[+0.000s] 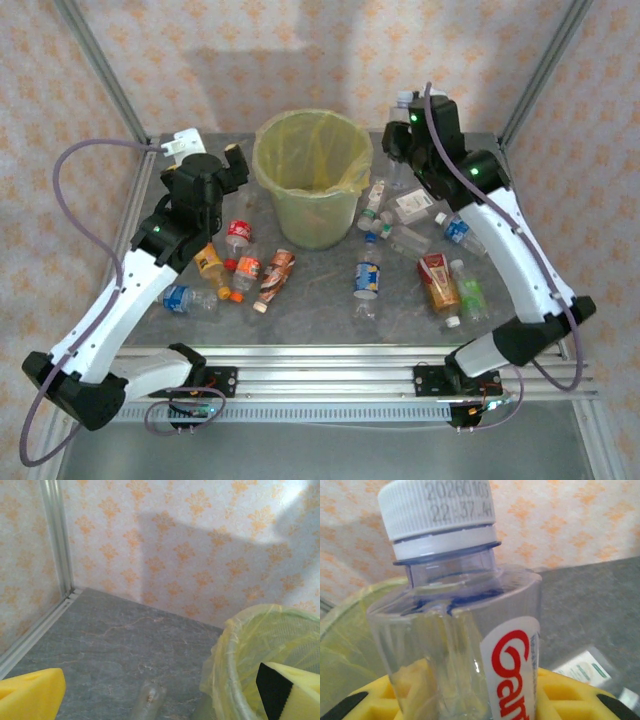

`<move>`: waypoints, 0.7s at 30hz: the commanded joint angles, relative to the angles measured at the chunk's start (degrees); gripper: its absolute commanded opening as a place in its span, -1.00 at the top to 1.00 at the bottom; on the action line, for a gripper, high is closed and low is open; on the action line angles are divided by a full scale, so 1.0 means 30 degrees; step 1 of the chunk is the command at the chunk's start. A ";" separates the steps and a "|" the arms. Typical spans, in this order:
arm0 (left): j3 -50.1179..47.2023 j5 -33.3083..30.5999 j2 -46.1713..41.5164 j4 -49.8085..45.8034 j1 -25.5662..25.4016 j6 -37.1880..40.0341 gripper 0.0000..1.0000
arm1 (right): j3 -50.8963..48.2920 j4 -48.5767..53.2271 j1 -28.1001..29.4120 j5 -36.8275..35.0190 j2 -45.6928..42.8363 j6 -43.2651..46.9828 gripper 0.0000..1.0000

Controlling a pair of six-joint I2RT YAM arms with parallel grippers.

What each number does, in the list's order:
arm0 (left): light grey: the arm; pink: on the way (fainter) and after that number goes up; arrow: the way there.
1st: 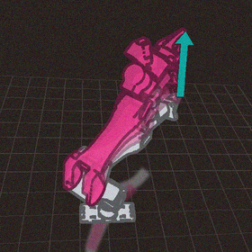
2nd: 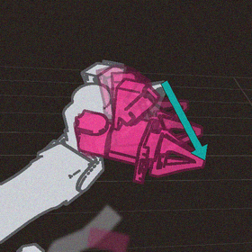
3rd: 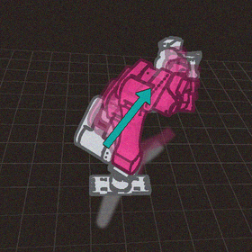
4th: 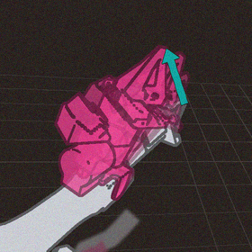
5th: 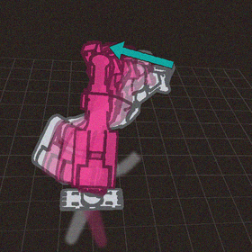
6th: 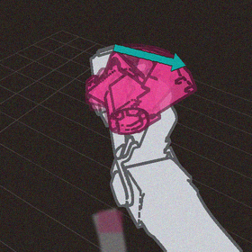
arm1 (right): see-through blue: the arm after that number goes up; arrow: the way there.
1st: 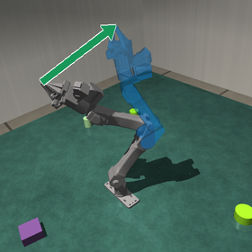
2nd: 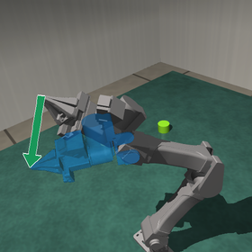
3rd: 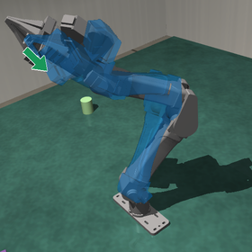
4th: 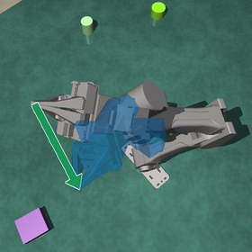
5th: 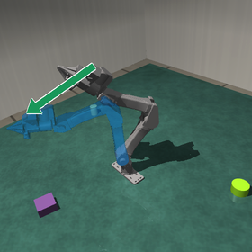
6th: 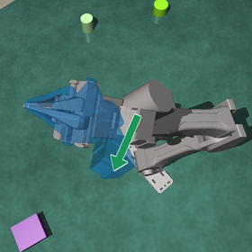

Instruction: Put the plastic bottles in the bin

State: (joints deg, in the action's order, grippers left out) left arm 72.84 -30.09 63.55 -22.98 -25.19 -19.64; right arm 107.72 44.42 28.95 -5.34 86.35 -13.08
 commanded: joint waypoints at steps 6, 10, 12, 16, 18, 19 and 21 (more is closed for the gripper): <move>-0.0857 -0.0981 -0.0939 -0.0550 -0.0056 -0.0272 -1.00 | 0.4678 -0.2096 0.0136 0.4339 0.4266 0.0800 0.28; -0.1129 -0.0698 -0.0796 -0.0486 -0.0041 -0.0567 -1.00 | 0.7150 -0.2046 0.0249 0.6126 0.6394 0.0676 0.30; -0.1228 -0.0736 -0.0734 -0.0462 -0.0041 -0.0700 -1.00 | 0.8015 -0.1949 0.0434 0.6638 0.7194 0.0731 0.30; -0.1423 -0.0896 -0.0778 -0.0454 -0.0040 -0.0946 -1.00 | 0.9066 -0.1457 0.1044 0.6865 0.8612 0.1188 0.29; -0.1527 -0.1009 -0.0847 -0.0484 -0.0015 -0.1034 -1.00 | 0.9231 -0.1133 0.1395 0.6672 0.9164 0.1522 0.29; -0.1559 -0.1085 -0.0881 -0.0527 -0.0012 -0.1085 -1.00 | 0.9233 -0.0960 0.1546 0.6588 0.9399 0.1673 0.28; -0.1536 -0.1315 -0.0910 -0.0701 -0.0011 -0.1235 -1.00 | 0.9188 -0.0601 0.1822 0.6238 0.9858 0.1924 0.28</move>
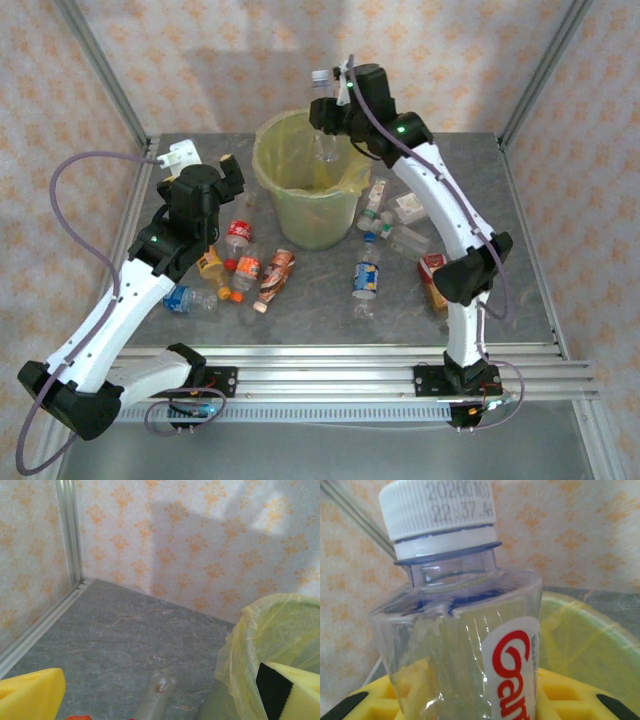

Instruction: Put the plastic bottles in the bin

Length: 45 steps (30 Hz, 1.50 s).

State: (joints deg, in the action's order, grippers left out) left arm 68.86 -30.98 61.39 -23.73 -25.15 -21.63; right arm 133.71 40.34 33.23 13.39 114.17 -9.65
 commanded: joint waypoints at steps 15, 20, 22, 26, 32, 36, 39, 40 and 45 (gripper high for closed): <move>-0.0830 -0.3926 -0.1004 -0.2283 0.0417 -0.2885 -1.00 | -0.0831 0.2515 0.0788 -0.1322 0.2448 0.0018 0.17; -0.1053 -0.3661 -0.1244 -0.3111 0.1215 -0.4046 -1.00 | -0.0843 0.3259 0.0788 -0.2065 0.2753 -0.0241 0.07; -0.1068 -0.3044 -0.1214 -0.3431 0.1722 -0.4098 -1.00 | -0.0901 0.3468 0.0787 -0.2437 0.2780 -0.0329 0.01; -0.1064 -0.1215 -0.1077 -0.4149 0.2884 -0.4316 -1.00 | -0.0930 0.3976 0.0787 -0.2762 0.2827 -0.0449 -0.13; -0.1631 -0.0067 -0.1575 -0.4740 0.3775 -0.4831 -1.00 | -0.0562 0.4334 0.0787 -0.2877 0.2859 -0.0408 -0.40; -0.2131 0.0639 -0.1770 -0.5418 0.4280 -0.5155 -1.00 | -0.0097 0.4539 0.0787 -0.2997 0.2862 -0.0243 -0.50; -0.2503 0.1017 -0.1799 -0.6209 0.4683 -0.5707 -1.00 | 0.0544 0.4813 0.0789 -0.3056 0.2928 -0.0073 -0.57; -0.2707 0.1190 -0.1856 -0.6436 0.4852 -0.6009 -1.00 | 0.0803 0.4961 0.0787 -0.3071 0.2944 -0.0043 -0.59; -0.4169 0.1583 -0.2977 -0.7089 0.5477 -0.7528 -1.00 | 0.2314 0.5970 0.0787 -0.3078 0.2829 0.0330 -0.65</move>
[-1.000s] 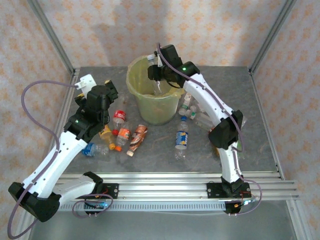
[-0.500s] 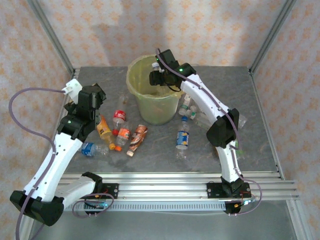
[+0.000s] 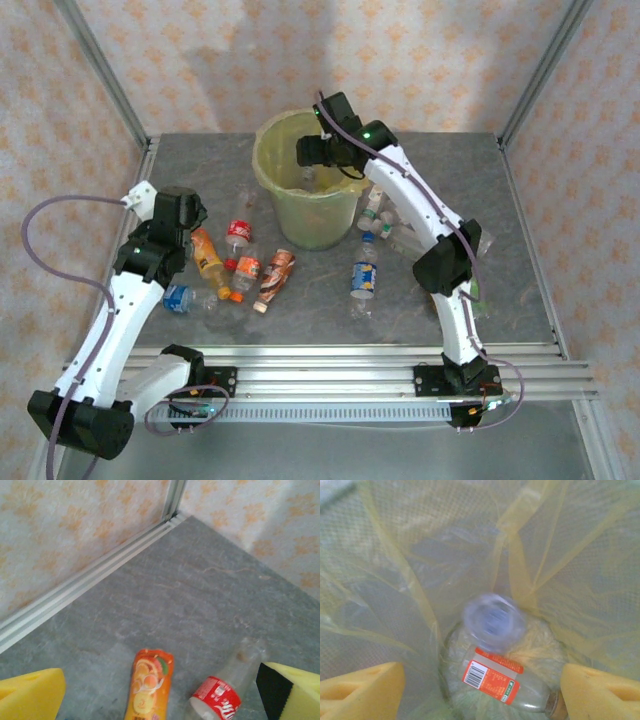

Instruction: Put the plastic bottles in the bin

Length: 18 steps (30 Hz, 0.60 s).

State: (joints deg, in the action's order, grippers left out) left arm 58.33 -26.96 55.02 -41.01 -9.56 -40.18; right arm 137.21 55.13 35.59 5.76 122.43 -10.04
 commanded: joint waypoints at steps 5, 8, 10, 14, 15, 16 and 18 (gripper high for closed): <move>-0.1695 0.0373 -0.1937 -0.2204 0.0612 -0.2093 -1.00 | 0.1913 0.1266 0.0015 -0.0744 -0.0721 0.0784 -0.71; -0.2023 0.0567 -0.2238 -0.2895 0.0837 -0.2423 -1.00 | 0.1960 0.1223 0.0001 -0.1002 -0.1424 0.0889 -0.76; -0.2232 0.0659 -0.2372 -0.3520 0.1001 -0.2903 -1.00 | 0.1888 0.1251 -0.0001 -0.1240 -0.1970 0.0978 -0.79; -0.3108 0.1361 -0.2816 -0.4135 0.1362 -0.4010 -1.00 | 0.1083 0.1325 0.0001 -0.1697 -0.3249 0.1100 -0.86; -0.3438 0.1551 -0.2991 -0.4197 0.1470 -0.4366 -1.00 | 0.0563 0.1190 0.0001 -0.1925 -0.3667 0.1092 -0.89; -0.3744 0.1857 -0.3168 -0.4207 0.1600 -0.4699 -1.00 | -0.0143 0.0994 0.0001 -0.2185 -0.4288 0.1092 -0.94; -0.4407 0.2407 -0.3493 -0.4092 0.1899 -0.5228 -1.00 | -0.1794 0.0314 0.0001 -0.2887 -0.5547 0.1094 -0.98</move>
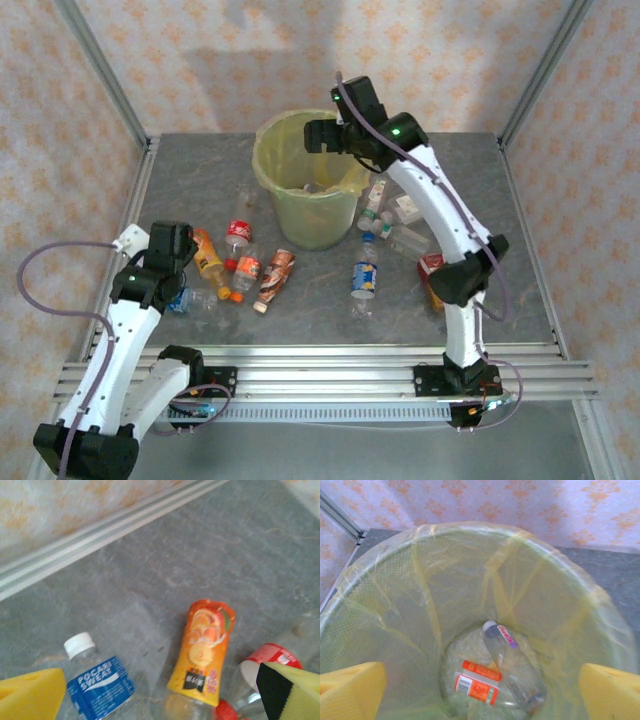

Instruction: Put the plastic bottles in the bin

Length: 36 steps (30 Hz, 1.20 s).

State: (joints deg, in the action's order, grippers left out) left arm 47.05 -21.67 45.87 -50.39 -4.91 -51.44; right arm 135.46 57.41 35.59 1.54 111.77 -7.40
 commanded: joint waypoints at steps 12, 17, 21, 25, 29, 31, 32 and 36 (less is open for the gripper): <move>-0.3824 0.5021 -0.0563 0.1475 0.2895 -0.2892 -1.00 | -0.9851 -0.2843 -0.0029 -0.6609 -0.8479 -0.0868 -0.98; -0.3963 0.5539 0.0445 0.1836 0.3534 -0.2503 -1.00 | -1.1959 -0.2780 -0.0142 -0.7717 -0.9770 -0.1837 -0.98; -0.4179 0.5836 0.1090 0.2168 0.4020 -0.2250 -1.00 | -1.3246 -0.3152 -0.0321 -0.7719 -1.0634 -0.2458 -0.98; -0.4821 0.6522 0.1689 0.2998 0.4513 -0.2189 -1.00 | -1.4071 -0.3359 -0.0435 -0.7605 -1.1198 -0.2853 -0.98; -0.5157 0.6916 0.2574 0.3466 0.4792 -0.2052 -1.00 | -1.4252 -0.3164 -0.0468 -0.7549 -1.1298 -0.3027 -0.98; -0.5212 0.7019 0.3027 0.3675 0.4861 -0.1956 -1.00 | -1.4215 -0.3015 -0.0468 -0.7473 -1.1246 -0.3086 -0.98; -0.5245 0.7019 0.3223 0.3797 0.4873 -0.1904 -1.00 | -1.4239 -0.2997 -0.0468 -0.7436 -1.1268 -0.3105 -0.98; -0.5311 0.6873 0.4018 0.4193 0.5079 -0.1735 -1.00 | -1.4491 -0.3037 -0.0468 -0.7316 -1.1382 -0.3243 -0.98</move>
State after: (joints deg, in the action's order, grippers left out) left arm 31.75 -0.67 56.99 -39.57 9.54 -57.95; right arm 93.03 48.31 34.44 -19.31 78.89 -15.94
